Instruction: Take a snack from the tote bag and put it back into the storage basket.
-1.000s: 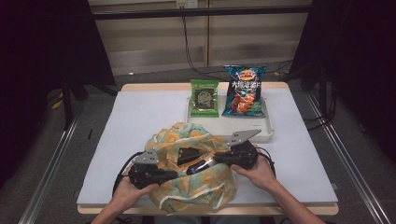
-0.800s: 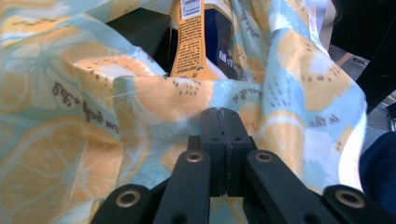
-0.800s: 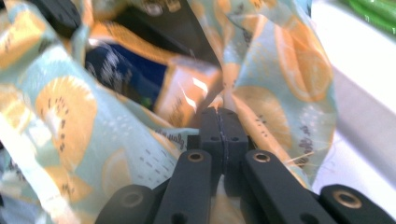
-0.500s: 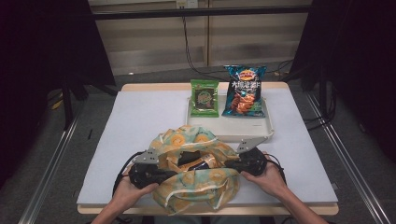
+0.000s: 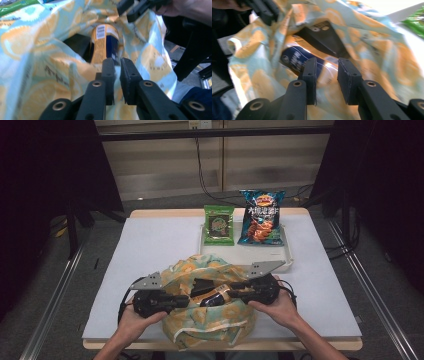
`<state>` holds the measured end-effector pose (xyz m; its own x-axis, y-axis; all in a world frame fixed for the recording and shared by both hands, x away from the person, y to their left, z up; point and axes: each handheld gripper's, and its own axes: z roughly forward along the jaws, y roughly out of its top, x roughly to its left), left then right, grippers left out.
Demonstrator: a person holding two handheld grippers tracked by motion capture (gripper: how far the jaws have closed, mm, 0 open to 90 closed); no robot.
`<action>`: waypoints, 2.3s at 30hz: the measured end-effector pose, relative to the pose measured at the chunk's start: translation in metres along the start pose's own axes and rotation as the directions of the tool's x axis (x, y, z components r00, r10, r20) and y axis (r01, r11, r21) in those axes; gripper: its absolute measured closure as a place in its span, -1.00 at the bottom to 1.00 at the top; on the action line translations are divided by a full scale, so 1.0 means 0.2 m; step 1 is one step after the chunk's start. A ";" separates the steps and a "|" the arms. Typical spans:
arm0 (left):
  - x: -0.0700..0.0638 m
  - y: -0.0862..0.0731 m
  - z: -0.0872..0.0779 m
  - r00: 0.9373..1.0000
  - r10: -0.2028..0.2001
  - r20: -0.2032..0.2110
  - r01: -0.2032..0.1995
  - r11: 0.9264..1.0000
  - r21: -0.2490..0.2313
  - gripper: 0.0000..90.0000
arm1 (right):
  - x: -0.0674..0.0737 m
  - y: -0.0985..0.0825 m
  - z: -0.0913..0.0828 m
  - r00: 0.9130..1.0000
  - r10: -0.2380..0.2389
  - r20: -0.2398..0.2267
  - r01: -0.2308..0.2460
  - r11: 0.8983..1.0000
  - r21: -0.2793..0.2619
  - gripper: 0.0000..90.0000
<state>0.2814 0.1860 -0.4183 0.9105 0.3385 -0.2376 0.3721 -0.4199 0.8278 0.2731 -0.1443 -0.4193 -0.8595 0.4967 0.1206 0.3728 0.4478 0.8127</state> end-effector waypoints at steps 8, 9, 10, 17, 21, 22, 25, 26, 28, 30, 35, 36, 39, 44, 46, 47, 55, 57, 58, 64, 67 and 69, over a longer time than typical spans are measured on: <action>0.00 0.03 0.13 0.997 0.065 -0.052 -0.062 0.996 0.069 0.30 | -0.01 0.05 0.12 0.998 -0.036 -0.042 0.037 0.999 0.036 0.52; 0.00 0.03 0.14 0.996 0.074 -0.051 -0.069 0.994 0.080 0.23 | -0.01 0.05 0.14 0.998 -0.034 -0.044 0.036 0.999 0.039 0.52; -0.01 0.02 0.14 0.997 0.072 -0.038 -0.069 0.994 0.084 0.17 | -0.02 0.06 0.16 0.998 -0.035 -0.047 0.037 0.998 0.051 0.51; -0.01 -0.04 0.12 0.992 0.123 -0.040 -0.115 0.982 0.146 0.02 | -0.01 0.06 0.22 0.997 -0.061 -0.052 0.064 0.995 0.074 0.33; -0.02 -0.09 0.11 0.990 0.138 -0.036 -0.131 0.979 0.159 0.16 | 0.00 0.07 0.24 0.996 -0.067 -0.053 0.071 0.994 0.081 0.28; -0.02 -0.09 0.11 0.990 0.138 -0.038 -0.130 0.978 0.162 0.25 | 0.00 0.07 0.24 0.996 -0.067 -0.051 0.072 0.994 0.082 0.28; 0.00 -0.08 0.07 0.990 0.134 -0.032 -0.128 0.981 0.144 0.79 | 0.01 0.07 0.25 0.996 -0.079 -0.036 0.082 0.992 0.092 0.25; 0.00 -0.08 0.07 0.991 0.133 -0.033 -0.127 0.981 0.144 0.86 | 0.01 0.07 0.25 0.997 -0.073 -0.041 0.076 0.993 0.092 0.25; 0.01 -0.08 0.07 0.990 0.139 -0.025 -0.132 0.977 0.168 0.98 | 0.01 0.07 0.25 0.996 -0.074 -0.041 0.078 0.993 0.092 0.24; 0.00 -0.07 0.07 0.989 0.143 -0.027 -0.136 0.976 0.172 1.00 | 0.01 0.07 0.25 0.995 -0.086 -0.044 0.089 0.992 0.091 0.23; -0.03 -0.09 0.00 0.991 0.135 -0.019 -0.129 0.976 0.177 1.00 | 0.02 0.07 0.24 0.994 -0.108 -0.033 0.111 0.989 0.100 0.24; -0.04 -0.11 -0.03 0.990 0.138 -0.026 -0.131 0.973 0.189 1.00 | 0.02 0.07 0.24 0.994 -0.107 -0.033 0.110 0.989 0.100 0.24; -0.04 -0.17 -0.08 0.992 0.124 -0.035 -0.115 0.973 0.200 1.00 | 0.02 0.07 0.25 0.993 -0.113 -0.036 0.116 0.988 0.103 0.24; -0.01 -0.22 -0.10 0.995 0.096 -0.036 -0.087 0.974 0.208 1.00 | 0.03 0.09 0.25 0.992 -0.120 -0.032 0.123 0.984 0.126 0.18; -0.02 -0.23 -0.10 0.996 0.088 -0.015 -0.083 0.977 0.194 1.00 | 0.04 0.10 0.26 0.991 -0.126 -0.040 0.130 0.982 0.135 0.17; -0.02 -0.23 -0.09 0.995 0.096 -0.011 -0.092 0.976 0.197 1.00 | 0.05 0.11 0.26 0.990 -0.131 -0.050 0.136 0.981 0.135 0.18; -0.06 -0.22 -0.05 0.992 0.121 0.029 -0.125 0.967 0.222 0.98 | 0.14 0.19 0.30 0.974 -0.187 -0.125 0.202 0.972 0.119 0.29; -0.06 -0.22 -0.05 0.993 0.118 0.028 -0.121 0.969 0.215 0.98 | 0.16 0.22 0.32 0.967 -0.205 -0.154 0.224 0.967 0.121 0.35; -0.05 -0.23 -0.05 0.994 0.110 0.028 -0.113 0.972 0.207 0.98 | 0.17 0.23 0.34 0.962 -0.217 -0.165 0.238 0.964 0.122 0.35; -0.03 -0.24 -0.08 0.996 0.092 0.007 -0.091 0.971 0.222 0.96 | 0.23 0.29 0.47 0.941 -0.252 -0.224 0.292 0.941 0.169 0.38; -0.03 -0.24 -0.08 0.996 0.092 0.001 -0.090 0.971 0.220 0.93 | 0.24 0.31 0.52 0.937 -0.258 -0.235 0.304 0.934 0.188 0.40; -0.03 -0.24 -0.08 0.996 0.092 0.000 -0.089 0.970 0.227 0.93 | 0.24 0.32 0.54 0.930 -0.266 -0.255 0.321 0.925 0.205 0.40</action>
<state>0.2549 0.2175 -0.4495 0.9408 0.2983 -0.1610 0.3207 -0.6288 0.7083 0.2934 -0.0111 -0.4229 -0.9874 0.1531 0.0411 0.1406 0.7262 0.6730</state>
